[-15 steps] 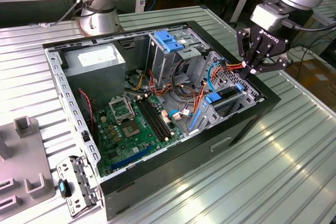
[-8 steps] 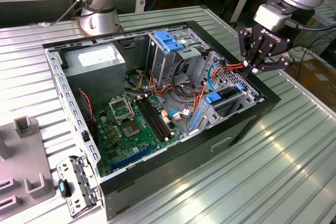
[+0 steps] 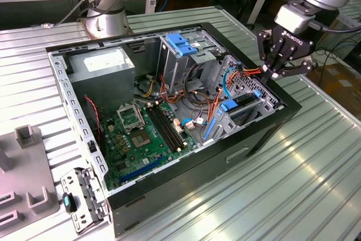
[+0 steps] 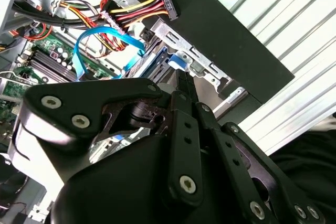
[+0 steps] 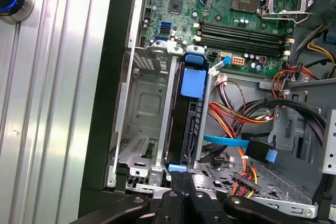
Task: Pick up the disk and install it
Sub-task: 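Insert the first disk wire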
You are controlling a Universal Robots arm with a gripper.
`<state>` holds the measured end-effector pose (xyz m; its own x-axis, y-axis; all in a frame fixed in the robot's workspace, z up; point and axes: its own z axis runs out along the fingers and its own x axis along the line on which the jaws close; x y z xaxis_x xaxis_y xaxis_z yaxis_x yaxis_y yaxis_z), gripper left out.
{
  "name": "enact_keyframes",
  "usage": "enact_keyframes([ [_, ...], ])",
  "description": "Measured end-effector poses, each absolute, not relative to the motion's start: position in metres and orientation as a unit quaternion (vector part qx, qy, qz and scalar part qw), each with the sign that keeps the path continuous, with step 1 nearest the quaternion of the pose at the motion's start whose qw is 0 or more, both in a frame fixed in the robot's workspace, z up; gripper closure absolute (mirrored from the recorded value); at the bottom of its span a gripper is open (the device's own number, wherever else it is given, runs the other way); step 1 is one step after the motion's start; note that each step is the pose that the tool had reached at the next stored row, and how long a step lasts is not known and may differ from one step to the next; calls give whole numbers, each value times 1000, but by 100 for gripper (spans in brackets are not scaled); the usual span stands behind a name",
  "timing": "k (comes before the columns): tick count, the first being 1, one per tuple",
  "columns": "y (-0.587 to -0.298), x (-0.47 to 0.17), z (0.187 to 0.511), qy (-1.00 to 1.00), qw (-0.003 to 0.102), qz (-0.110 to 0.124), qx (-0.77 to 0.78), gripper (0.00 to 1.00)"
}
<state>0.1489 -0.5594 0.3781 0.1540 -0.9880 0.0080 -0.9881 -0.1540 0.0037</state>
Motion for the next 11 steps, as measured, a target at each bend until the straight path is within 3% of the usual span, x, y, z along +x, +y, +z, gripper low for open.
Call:
enact_keyframes([
  [11,-559,150,378,-645,4,2,764,89],
])
